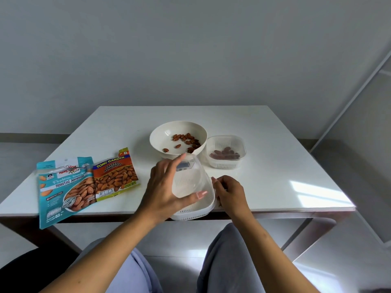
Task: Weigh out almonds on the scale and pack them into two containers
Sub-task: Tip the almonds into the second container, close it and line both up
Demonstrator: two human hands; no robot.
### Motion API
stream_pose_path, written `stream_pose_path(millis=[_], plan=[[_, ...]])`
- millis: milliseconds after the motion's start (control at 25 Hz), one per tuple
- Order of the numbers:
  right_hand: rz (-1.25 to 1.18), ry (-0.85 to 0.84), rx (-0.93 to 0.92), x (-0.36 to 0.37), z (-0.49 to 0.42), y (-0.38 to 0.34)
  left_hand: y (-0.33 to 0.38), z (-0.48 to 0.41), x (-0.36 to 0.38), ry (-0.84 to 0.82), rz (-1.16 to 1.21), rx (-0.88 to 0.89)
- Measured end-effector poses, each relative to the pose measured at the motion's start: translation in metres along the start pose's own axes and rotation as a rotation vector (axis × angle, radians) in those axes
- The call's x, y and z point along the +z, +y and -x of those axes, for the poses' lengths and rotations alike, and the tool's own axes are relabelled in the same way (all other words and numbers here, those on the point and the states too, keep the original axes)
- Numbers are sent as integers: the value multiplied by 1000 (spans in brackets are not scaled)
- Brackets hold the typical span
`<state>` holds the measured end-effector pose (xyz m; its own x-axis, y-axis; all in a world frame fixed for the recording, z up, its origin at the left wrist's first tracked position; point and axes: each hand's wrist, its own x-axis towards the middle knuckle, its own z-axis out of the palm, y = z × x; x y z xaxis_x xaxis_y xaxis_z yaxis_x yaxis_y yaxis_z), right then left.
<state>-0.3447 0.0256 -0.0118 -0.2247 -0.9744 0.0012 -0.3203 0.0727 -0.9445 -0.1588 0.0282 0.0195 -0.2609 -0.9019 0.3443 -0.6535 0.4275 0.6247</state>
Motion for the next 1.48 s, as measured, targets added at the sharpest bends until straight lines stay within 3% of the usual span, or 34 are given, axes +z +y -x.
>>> stream_pose_path(millis=[200,280,360,520,600,760,960,1480], plan=[[32,55,6,1,-3,-1,-33,5,-13,217,550,-124],[56,72,6,1,-4,0,-43,5,-13,322,653,-125],[81,104,-5,0,-4,1,-48,3,-9,348,658,-117],[248,308,-231,-9,-19,-14,-54,5,0,355,649,-119],[164,263,-230,-8,-41,-38,-59,5,1,333,651,-105],[208,63,6,12,-94,-73,-58,7,-1,310,682,-104],[156,20,188,22,-119,-74,-62,7,-1,273,665,-118],[224,47,-125,-2,-66,-61,-74,3,0,357,651,-167]])
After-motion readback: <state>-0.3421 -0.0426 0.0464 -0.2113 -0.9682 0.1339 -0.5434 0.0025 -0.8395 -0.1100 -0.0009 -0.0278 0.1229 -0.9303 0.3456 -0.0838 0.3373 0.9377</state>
